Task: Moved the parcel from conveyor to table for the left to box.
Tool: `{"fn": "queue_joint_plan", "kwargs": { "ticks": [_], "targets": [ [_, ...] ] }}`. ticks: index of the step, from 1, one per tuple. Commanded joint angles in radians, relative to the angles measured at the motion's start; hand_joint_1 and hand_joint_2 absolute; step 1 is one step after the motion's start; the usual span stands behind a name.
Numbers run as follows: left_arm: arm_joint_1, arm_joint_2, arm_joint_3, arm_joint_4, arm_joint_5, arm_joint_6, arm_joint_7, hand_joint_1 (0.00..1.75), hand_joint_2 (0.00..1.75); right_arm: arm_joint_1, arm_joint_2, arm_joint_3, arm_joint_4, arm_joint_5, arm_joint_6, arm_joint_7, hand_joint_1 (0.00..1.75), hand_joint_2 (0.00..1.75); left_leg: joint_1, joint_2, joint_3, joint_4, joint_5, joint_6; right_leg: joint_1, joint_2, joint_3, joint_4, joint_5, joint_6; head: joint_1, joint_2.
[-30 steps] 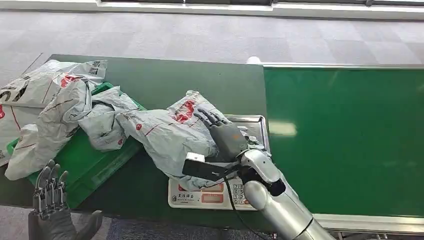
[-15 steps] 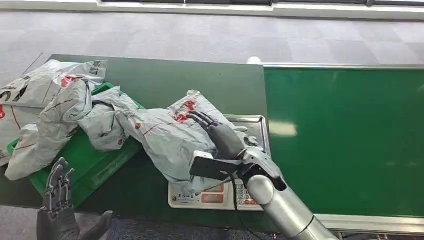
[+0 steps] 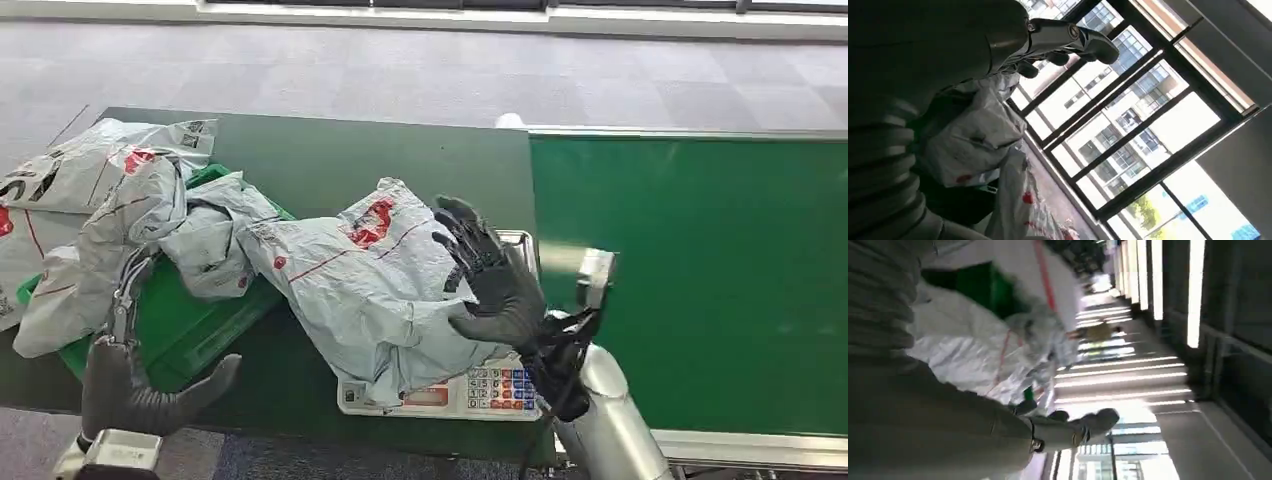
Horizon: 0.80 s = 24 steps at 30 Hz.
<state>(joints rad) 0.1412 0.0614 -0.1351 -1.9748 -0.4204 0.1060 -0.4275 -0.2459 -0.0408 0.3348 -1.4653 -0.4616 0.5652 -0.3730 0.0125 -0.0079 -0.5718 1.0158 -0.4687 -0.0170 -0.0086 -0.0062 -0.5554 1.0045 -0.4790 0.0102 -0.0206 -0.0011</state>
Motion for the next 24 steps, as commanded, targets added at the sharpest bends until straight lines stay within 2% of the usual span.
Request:
{"fn": "queue_joint_plan", "kwargs": {
  "ticks": [1,2,3,5,7,8,9,10,12,13,14,17,18,20,24],
  "targets": [
    [-0.418,0.004,-0.232,0.269,-0.029,-0.037,0.143,0.00,1.75,0.060,0.041,-0.266,-0.147,-0.180,-0.017,0.097,0.00,1.75,-0.001,-0.006,-0.004,0.000,0.004,0.000,0.000,-0.006,-0.002,0.000,0.003,-0.001,0.000,0.000],
    [-0.452,0.002,-0.261,0.296,-0.039,-0.050,0.185,0.00,1.75,0.073,0.067,-0.303,-0.183,-0.121,-0.084,0.087,0.00,1.75,-0.001,-0.008,-0.005,-0.001,0.006,0.001,0.000,-0.009,-0.003,-0.001,0.004,-0.001,0.000,0.000],
    [-0.495,0.001,-0.295,0.336,-0.068,-0.060,0.243,0.00,1.75,0.096,0.118,-0.373,-0.268,0.104,-0.283,-0.008,0.00,1.75,-0.001,-0.009,-0.005,0.000,0.006,0.001,0.000,-0.010,-0.003,0.000,0.004,-0.001,0.000,0.000],
    [-0.533,-0.018,-0.333,0.402,-0.103,-0.098,0.317,0.00,1.75,0.149,0.231,-0.446,-0.470,0.587,-0.813,-0.187,0.00,1.75,-0.001,-0.007,-0.005,0.001,0.005,0.002,-0.002,-0.008,-0.004,0.001,0.003,0.000,0.000,0.000],
    [-0.603,-0.069,-0.409,0.520,-0.150,-0.168,0.363,0.00,1.75,0.249,0.270,-0.428,-0.724,0.722,-1.138,-0.320,0.00,1.75,-0.002,-0.009,-0.008,0.002,0.007,0.002,-0.003,-0.010,-0.007,0.003,0.003,0.000,0.000,0.000],
    [-0.644,-0.108,-0.446,0.586,-0.182,-0.187,0.387,0.00,1.75,0.300,0.239,-0.379,-0.812,0.767,-1.260,-0.325,0.00,1.75,-0.002,-0.013,-0.010,0.000,0.009,0.002,-0.002,-0.014,-0.008,0.002,0.004,0.000,0.000,0.000],
    [-0.690,-0.148,-0.487,0.667,-0.218,-0.192,0.419,0.00,1.75,0.351,0.249,-0.383,-0.879,0.804,-1.263,-0.325,0.00,1.75,-0.002,-0.018,-0.011,0.001,0.009,0.003,-0.003,-0.019,-0.006,0.002,0.002,0.000,0.000,0.000],
    [-0.718,-0.168,-0.513,0.715,-0.231,-0.202,0.436,0.00,1.75,0.376,0.253,-0.376,-0.891,0.814,-1.263,-0.325,0.00,1.75,-0.002,-0.016,-0.009,0.001,0.008,0.003,-0.003,-0.017,-0.007,0.000,0.003,0.001,0.000,0.000],
    [-0.787,-0.250,-0.570,0.902,-0.256,-0.235,0.467,0.00,1.75,0.416,0.256,-0.386,-0.845,0.834,-1.263,-0.325,0.00,1.75,-0.002,-0.021,-0.012,0.001,0.008,0.004,-0.002,-0.021,-0.005,-0.001,0.003,0.002,0.000,0.000],
    [-0.799,-0.262,-0.583,0.938,-0.261,-0.251,0.473,0.00,1.75,0.420,0.258,-0.387,-0.830,0.826,-1.263,-0.325,0.00,1.75,-0.001,-0.016,-0.010,0.000,0.007,0.004,-0.002,-0.016,-0.004,-0.002,0.003,0.002,0.000,0.000],
    [-0.807,-0.289,-0.602,0.994,-0.271,-0.255,0.475,0.00,1.75,0.415,0.258,-0.393,-0.804,0.815,-1.263,-0.325,0.00,1.75,-0.002,-0.017,-0.009,-0.001,0.008,0.004,-0.002,-0.017,-0.003,-0.004,0.004,0.002,0.000,0.000],
    [-0.833,-0.393,-0.662,1.209,-0.310,-0.268,0.465,0.00,1.75,0.412,0.187,-0.333,-0.708,0.765,-1.263,-0.325,0.00,1.75,-0.003,-0.006,-0.008,-0.001,0.005,0.005,-0.003,-0.006,-0.005,-0.003,0.006,0.003,0.000,0.000],
    [-0.830,-0.404,-0.676,1.232,-0.316,-0.261,0.462,0.00,1.75,0.409,0.182,-0.319,-0.694,0.769,-1.263,-0.325,0.00,1.75,-0.003,-0.007,-0.008,-0.002,0.007,0.006,-0.004,-0.007,-0.004,-0.006,0.007,0.003,0.000,0.000],
    [-0.826,-0.407,-0.696,1.242,-0.324,-0.258,0.460,0.00,1.75,0.425,0.153,-0.305,-0.689,0.768,-1.263,-0.325,0.00,1.75,-0.003,-0.001,-0.009,0.000,0.005,0.005,-0.004,-0.001,-0.008,-0.003,0.007,0.004,0.001,0.000],
    [-0.826,-0.407,-0.696,1.242,-0.324,-0.258,0.460,0.00,1.75,0.425,0.153,-0.305,-0.689,0.768,-1.263,-0.325,0.00,1.75,-0.004,0.002,-0.009,-0.001,0.005,0.006,-0.005,0.002,-0.009,-0.003,0.008,0.004,0.000,0.000]
  ]
}}
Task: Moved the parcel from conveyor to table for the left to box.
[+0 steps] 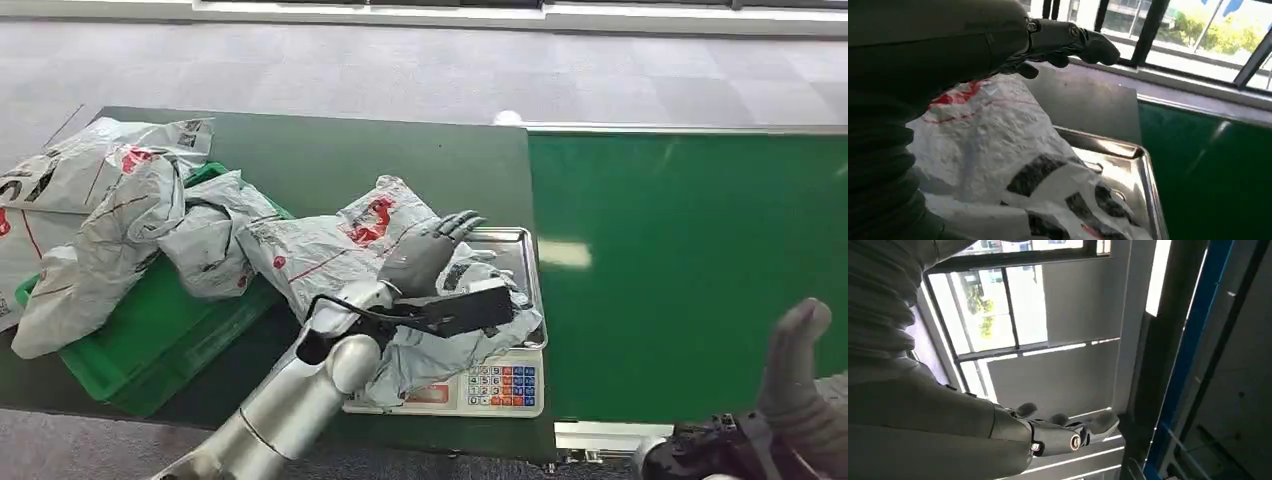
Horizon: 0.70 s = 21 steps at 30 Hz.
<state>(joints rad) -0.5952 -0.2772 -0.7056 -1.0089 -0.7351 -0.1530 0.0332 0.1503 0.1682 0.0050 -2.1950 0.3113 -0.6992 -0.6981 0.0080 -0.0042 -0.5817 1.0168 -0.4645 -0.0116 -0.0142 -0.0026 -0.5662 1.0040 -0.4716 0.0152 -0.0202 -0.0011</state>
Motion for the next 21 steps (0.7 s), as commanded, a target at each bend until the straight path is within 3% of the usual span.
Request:
{"fn": "queue_joint_plan", "kwargs": {
  "ticks": [1,10,12,17,18,19,21],
  "targets": [
    [-0.091,-0.058,-0.125,0.265,-0.009,-0.005,-0.003,0.00,1.75,0.036,-0.059,0.024,0.033,-0.008,0.001,0.000,0.00,1.75,0.000,0.000,0.001,-0.001,0.000,0.000,0.000,0.000,0.002,-0.001,0.000,-0.001,0.000,0.000],
    [-0.091,-0.058,-0.125,0.265,-0.009,-0.005,-0.003,0.00,1.75,0.036,-0.059,0.024,0.033,-0.008,0.001,0.000,0.00,1.75,0.000,0.000,0.001,-0.002,0.001,0.000,0.001,0.001,0.000,0.000,0.000,-0.001,0.000,0.000],
    [-0.108,-0.042,-0.177,0.276,-0.051,-0.114,0.060,0.00,1.75,0.040,-0.085,0.046,0.053,-0.017,0.001,0.000,0.00,1.75,0.000,0.001,0.001,-0.003,0.001,0.000,0.001,0.002,0.001,-0.002,0.001,-0.001,0.000,0.000],
    [-0.112,-0.024,-0.200,0.420,-0.141,-0.185,0.111,0.00,1.75,0.059,-0.121,0.092,0.121,-0.039,0.001,0.000,0.00,1.75,0.001,0.002,0.004,-0.005,0.001,0.000,0.001,0.003,0.003,-0.004,0.002,-0.001,0.000,0.000],
    [-0.102,-0.014,-0.176,0.440,-0.162,-0.170,0.112,0.56,1.75,0.070,-0.129,0.104,0.133,-0.053,0.001,0.000,0.00,1.75,0.001,0.002,0.003,-0.004,0.001,0.000,0.001,0.003,0.003,-0.003,0.001,-0.001,0.000,0.000],
    [-0.092,0.001,-0.150,0.442,-0.179,-0.156,0.115,1.75,1.75,0.076,-0.131,0.108,0.140,-0.052,0.001,0.000,0.00,1.75,0.001,0.003,0.005,-0.006,0.002,0.000,0.001,0.005,0.004,-0.005,0.002,-0.001,0.000,0.000],
    [-0.086,0.019,-0.123,0.431,-0.182,-0.141,0.121,1.75,1.75,0.077,-0.134,0.114,0.144,-0.055,0.001,0.000,0.00,1.75,0.000,0.005,0.004,-0.006,0.002,-0.001,0.001,0.006,0.003,-0.004,0.002,-0.002,0.000,0.000]
  ]
}}
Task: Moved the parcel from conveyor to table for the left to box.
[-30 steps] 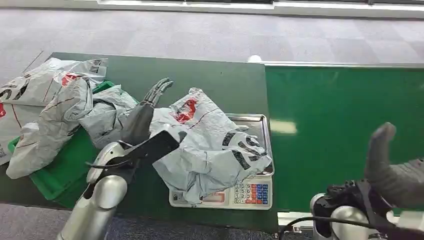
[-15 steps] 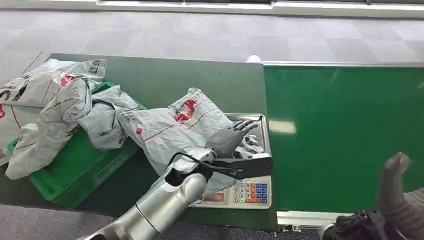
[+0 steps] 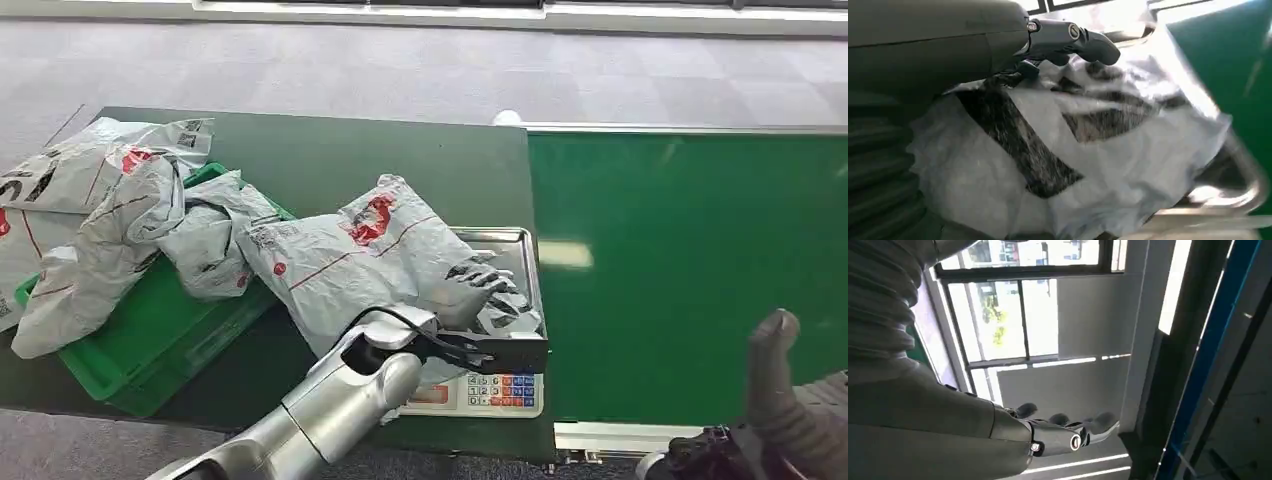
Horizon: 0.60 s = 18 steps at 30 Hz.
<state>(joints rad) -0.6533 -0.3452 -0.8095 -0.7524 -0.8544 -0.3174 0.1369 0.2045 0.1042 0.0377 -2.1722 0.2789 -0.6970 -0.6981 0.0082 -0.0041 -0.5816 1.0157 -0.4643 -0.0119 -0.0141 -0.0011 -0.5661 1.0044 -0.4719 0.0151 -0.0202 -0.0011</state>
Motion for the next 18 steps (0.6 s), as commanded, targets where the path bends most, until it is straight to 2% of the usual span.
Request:
{"fn": "queue_joint_plan", "kwargs": {
  "ticks": [1,6,8,9,13,16,17,18],
  "targets": [
    [-0.013,0.095,0.024,0.146,-0.084,0.030,0.042,1.75,1.75,0.026,-0.065,0.082,0.124,-0.022,-0.001,0.000,0.00,1.75,0.001,0.004,0.004,-0.004,0.001,0.000,0.001,0.004,0.002,-0.004,0.002,-0.001,0.000,0.000],
    [0.006,0.107,0.128,0.100,-0.171,0.021,0.090,1.75,1.75,0.036,-0.063,0.086,0.113,-0.016,-0.001,0.000,0.00,1.75,0.000,0.006,0.004,-0.004,0.002,0.000,0.001,0.006,0.002,-0.003,0.003,-0.001,0.000,0.000],
    [0.008,0.106,0.147,0.099,-0.216,0.016,0.100,1.75,1.75,0.039,-0.063,0.087,0.110,-0.015,-0.001,0.000,0.00,1.75,0.000,0.005,0.002,-0.002,0.000,0.000,0.001,0.004,0.003,-0.001,0.001,-0.001,0.000,0.000],
    [0.009,0.109,0.163,0.099,-0.242,0.015,0.107,1.75,1.75,0.043,-0.063,0.088,0.110,-0.012,-0.001,0.000,0.00,1.75,0.000,0.008,-0.004,-0.003,0.000,0.000,0.001,0.006,0.003,-0.001,0.002,-0.001,0.000,0.000],
    [0.010,0.114,0.191,0.092,-0.285,0.021,0.118,1.75,1.75,0.042,-0.062,0.087,0.109,-0.012,-0.001,0.000,0.00,1.75,0.000,0.011,-0.007,-0.005,-0.002,0.002,0.001,0.008,-0.002,-0.002,0.003,-0.002,0.000,0.000],
    [0.012,0.113,0.248,0.050,-0.281,0.007,0.088,1.75,1.75,0.031,-0.042,0.074,0.102,0.000,-0.001,0.000,0.00,1.75,0.001,0.009,-0.006,-0.002,-0.001,0.002,0.001,0.005,0.000,0.000,0.000,-0.002,0.000,0.000],
    [0.012,0.109,0.262,0.036,-0.274,-0.009,0.072,1.75,1.75,0.032,-0.032,0.065,0.096,0.009,-0.001,0.000,0.00,1.75,0.000,0.010,-0.010,-0.003,0.002,0.002,0.001,0.006,-0.006,0.000,0.004,-0.002,0.000,0.000],
    [0.012,0.104,0.275,0.023,-0.266,-0.023,0.058,1.75,1.75,0.035,-0.028,0.062,0.093,0.014,-0.001,0.000,0.00,1.75,0.001,0.010,-0.007,-0.002,0.001,0.002,0.001,0.006,-0.001,0.000,0.003,-0.002,0.000,0.000]
  ]
}}
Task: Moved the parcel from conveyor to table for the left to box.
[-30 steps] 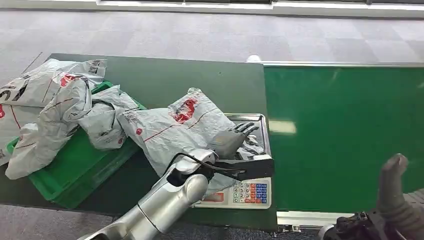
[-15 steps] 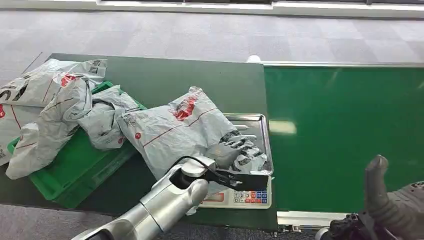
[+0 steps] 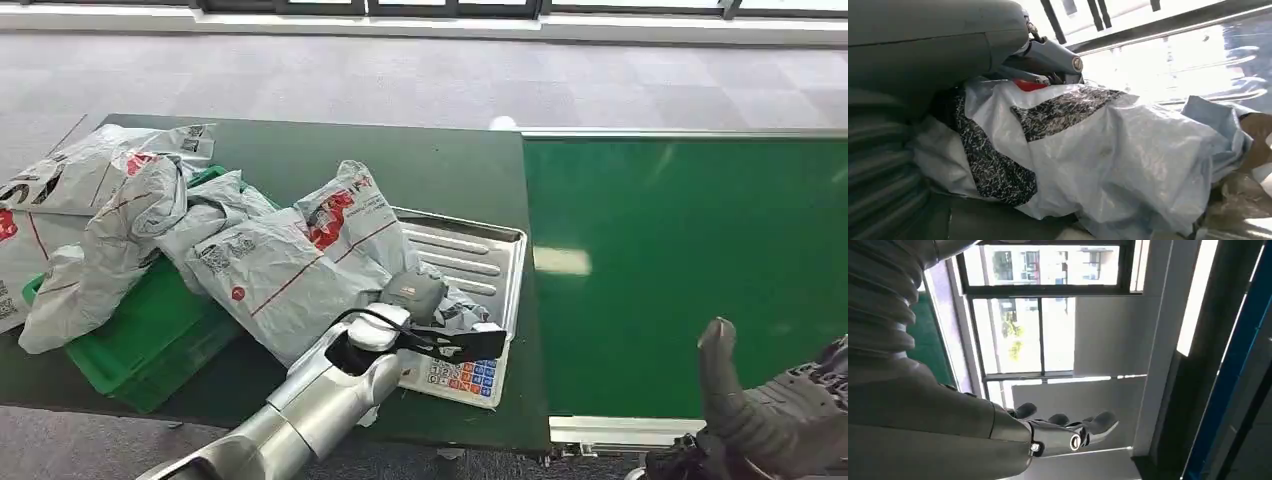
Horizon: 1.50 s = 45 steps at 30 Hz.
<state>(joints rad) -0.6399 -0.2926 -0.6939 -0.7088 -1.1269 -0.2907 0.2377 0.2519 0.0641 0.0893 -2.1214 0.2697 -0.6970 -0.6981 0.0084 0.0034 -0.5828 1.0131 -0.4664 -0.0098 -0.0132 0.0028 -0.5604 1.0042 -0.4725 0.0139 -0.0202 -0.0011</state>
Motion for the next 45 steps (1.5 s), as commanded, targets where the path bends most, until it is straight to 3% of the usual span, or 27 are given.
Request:
{"fn": "queue_joint_plan", "kwargs": {
  "ticks": [1,3,4,8,9,10,15,16,22,31,36,41,45],
  "targets": [
    [-0.004,0.048,0.164,-0.025,0.011,-0.057,-0.048,1.75,1.75,-0.010,0.014,0.006,0.038,0.024,-0.001,0.000,0.00,1.75,0.000,0.002,-0.005,0.001,0.003,-0.001,0.000,0.002,-0.006,0.001,0.004,-0.002,0.000,0.000],
    [-0.004,0.048,0.164,-0.025,0.011,-0.057,-0.048,1.75,1.75,-0.010,0.014,0.006,0.038,0.024,-0.001,0.000,0.00,1.75,0.000,0.003,-0.011,-0.003,0.008,-0.001,0.000,0.003,-0.013,-0.002,0.010,-0.003,0.000,0.000],
    [-0.004,0.048,0.164,-0.025,0.011,-0.057,-0.048,1.75,1.75,-0.010,0.014,0.006,0.038,0.024,-0.001,0.000,0.00,1.75,0.000,0.000,-0.004,0.000,0.010,0.003,0.000,0.001,-0.005,0.000,0.012,-0.001,0.000,0.000],
    [-0.001,0.047,0.164,-0.025,0.011,-0.056,-0.048,1.75,1.75,-0.008,0.015,0.005,0.038,0.024,-0.001,0.000,0.00,1.75,0.000,0.002,-0.007,-0.001,0.015,-0.002,0.000,0.002,-0.010,-0.001,0.014,-0.001,0.000,0.000],
    [0.000,0.046,0.167,-0.026,0.016,-0.057,-0.053,0.31,1.75,-0.008,0.017,0.002,0.035,0.024,-0.001,0.000,0.00,1.75,0.000,0.001,-0.005,0.000,0.014,-0.002,0.000,0.001,-0.009,0.000,0.013,-0.001,0.000,0.000],
    [-0.001,0.045,0.172,-0.030,0.020,-0.059,-0.066,0.00,1.75,-0.009,0.020,-0.002,0.033,0.026,-0.001,0.000,0.00,1.75,0.000,0.002,-0.006,-0.002,0.016,-0.002,0.000,0.002,-0.012,-0.002,0.015,-0.002,0.000,0.000],
    [-0.016,0.037,0.153,-0.020,0.035,-0.102,-0.103,0.00,1.75,-0.015,0.044,-0.039,0.006,0.034,-0.001,0.000,0.00,1.75,0.000,0.002,-0.010,-0.006,0.019,-0.002,0.000,0.002,-0.015,-0.005,0.018,-0.002,0.000,0.000],
    [-0.017,0.035,0.147,-0.012,0.034,-0.098,-0.105,0.00,1.75,-0.015,0.044,-0.043,0.004,0.034,-0.001,0.000,0.00,1.75,0.000,0.000,-0.002,-0.001,0.014,-0.002,0.000,0.000,-0.010,-0.001,0.013,-0.002,0.000,0.000],
    [-0.023,0.026,0.117,0.002,0.056,-0.116,-0.141,0.00,1.75,-0.027,0.054,-0.060,-0.005,0.038,-0.001,0.000,0.00,1.75,0.000,0.000,0.000,-0.001,0.016,-0.002,0.000,0.000,-0.011,-0.001,0.013,-0.002,0.000,0.000],
    [-0.020,0.044,0.106,0.016,0.083,-0.131,-0.162,0.00,1.75,-0.012,0.061,-0.059,-0.014,0.049,-0.001,0.000,0.00,1.75,0.000,0.000,-0.005,-0.002,0.016,-0.002,0.000,0.001,-0.016,-0.001,0.013,-0.002,0.000,0.000],
    [-0.033,0.086,0.149,-0.012,0.116,-0.124,-0.175,0.00,1.75,0.006,0.042,-0.054,-0.006,0.040,-0.001,0.000,0.00,1.75,0.000,0.001,-0.005,-0.002,0.015,-0.002,0.000,0.002,-0.016,-0.001,0.013,-0.002,0.000,0.000],
    [-0.046,0.176,0.235,-0.155,0.154,-0.164,-0.137,0.00,1.75,0.041,0.018,-0.047,-0.007,0.025,-0.001,0.000,0.00,1.75,0.001,0.002,-0.006,0.000,0.015,-0.002,0.000,0.003,-0.018,0.000,0.014,-0.002,0.000,0.000],
    [-0.049,0.181,0.238,-0.156,0.155,-0.169,-0.140,0.00,1.75,0.041,0.018,-0.047,-0.007,0.024,-0.001,0.000,0.00,1.75,0.000,0.002,-0.007,-0.001,0.016,-0.003,0.001,0.003,-0.018,0.000,0.014,-0.002,0.000,0.000]
  ]
}}
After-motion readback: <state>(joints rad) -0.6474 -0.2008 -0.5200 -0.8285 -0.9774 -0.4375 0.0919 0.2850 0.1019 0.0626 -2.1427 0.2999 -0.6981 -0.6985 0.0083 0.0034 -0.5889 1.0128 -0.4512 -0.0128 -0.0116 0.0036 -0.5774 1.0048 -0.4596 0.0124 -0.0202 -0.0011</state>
